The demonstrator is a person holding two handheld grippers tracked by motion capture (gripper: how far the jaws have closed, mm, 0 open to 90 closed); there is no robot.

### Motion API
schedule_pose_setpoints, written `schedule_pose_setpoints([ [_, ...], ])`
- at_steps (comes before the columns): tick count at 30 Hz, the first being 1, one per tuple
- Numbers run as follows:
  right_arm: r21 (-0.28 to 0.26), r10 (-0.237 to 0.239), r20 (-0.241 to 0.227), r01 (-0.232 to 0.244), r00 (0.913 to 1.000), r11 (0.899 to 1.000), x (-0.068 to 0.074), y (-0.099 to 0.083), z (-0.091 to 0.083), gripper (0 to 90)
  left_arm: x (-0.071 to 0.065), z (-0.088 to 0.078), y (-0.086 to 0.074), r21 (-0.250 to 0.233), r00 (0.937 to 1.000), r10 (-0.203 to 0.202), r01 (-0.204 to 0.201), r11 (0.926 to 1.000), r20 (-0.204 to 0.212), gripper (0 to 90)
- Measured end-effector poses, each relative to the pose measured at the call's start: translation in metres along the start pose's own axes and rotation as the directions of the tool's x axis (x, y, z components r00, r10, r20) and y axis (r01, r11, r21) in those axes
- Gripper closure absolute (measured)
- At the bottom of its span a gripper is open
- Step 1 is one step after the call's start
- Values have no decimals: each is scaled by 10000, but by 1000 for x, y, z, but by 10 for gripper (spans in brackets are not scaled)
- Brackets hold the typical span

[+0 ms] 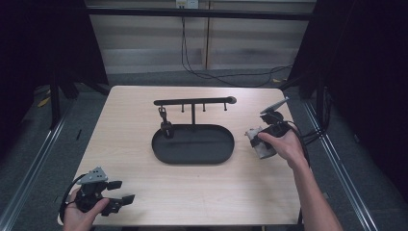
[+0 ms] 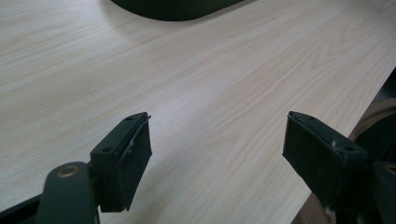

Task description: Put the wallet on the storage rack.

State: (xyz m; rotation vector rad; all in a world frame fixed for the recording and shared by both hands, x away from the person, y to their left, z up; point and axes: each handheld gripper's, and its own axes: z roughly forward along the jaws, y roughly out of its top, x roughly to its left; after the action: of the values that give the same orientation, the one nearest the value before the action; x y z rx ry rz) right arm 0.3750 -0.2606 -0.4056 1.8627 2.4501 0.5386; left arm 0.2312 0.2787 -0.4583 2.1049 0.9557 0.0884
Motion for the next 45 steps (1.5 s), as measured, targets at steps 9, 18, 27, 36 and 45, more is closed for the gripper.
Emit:
schedule_pose_setpoints([
  [9, -377, 180, -55, -182, 9998, 9991, 3, 2, -2, 330, -1, 1, 0, 8, 10000, 3, -3, 10000, 6, 232],
  [18, -701, 330, -516, -365, 9981, 9969, 7, 5, -4, 331, -1, 3, 0, 150, 10000, 78, -79, 9999, 54, 232],
  [27, -905, 386, -925, -470, 9950, 9948, 15, 9, -9, 331, -2, 4, 0, 151, 10000, 75, -75, 9999, 39, 232],
  [36, -1376, 140, -1115, -294, 9937, 9901, 28, 14, -8, 332, -1, 3, 0, 155, 10000, 59, -60, 9999, 72, 232],
  [45, -1724, 109, -1494, -369, 9887, 9843, 36, 19, -8, 332, -2, 3, 0, 182, 10000, 84, -85, 9998, 50, 232],
])
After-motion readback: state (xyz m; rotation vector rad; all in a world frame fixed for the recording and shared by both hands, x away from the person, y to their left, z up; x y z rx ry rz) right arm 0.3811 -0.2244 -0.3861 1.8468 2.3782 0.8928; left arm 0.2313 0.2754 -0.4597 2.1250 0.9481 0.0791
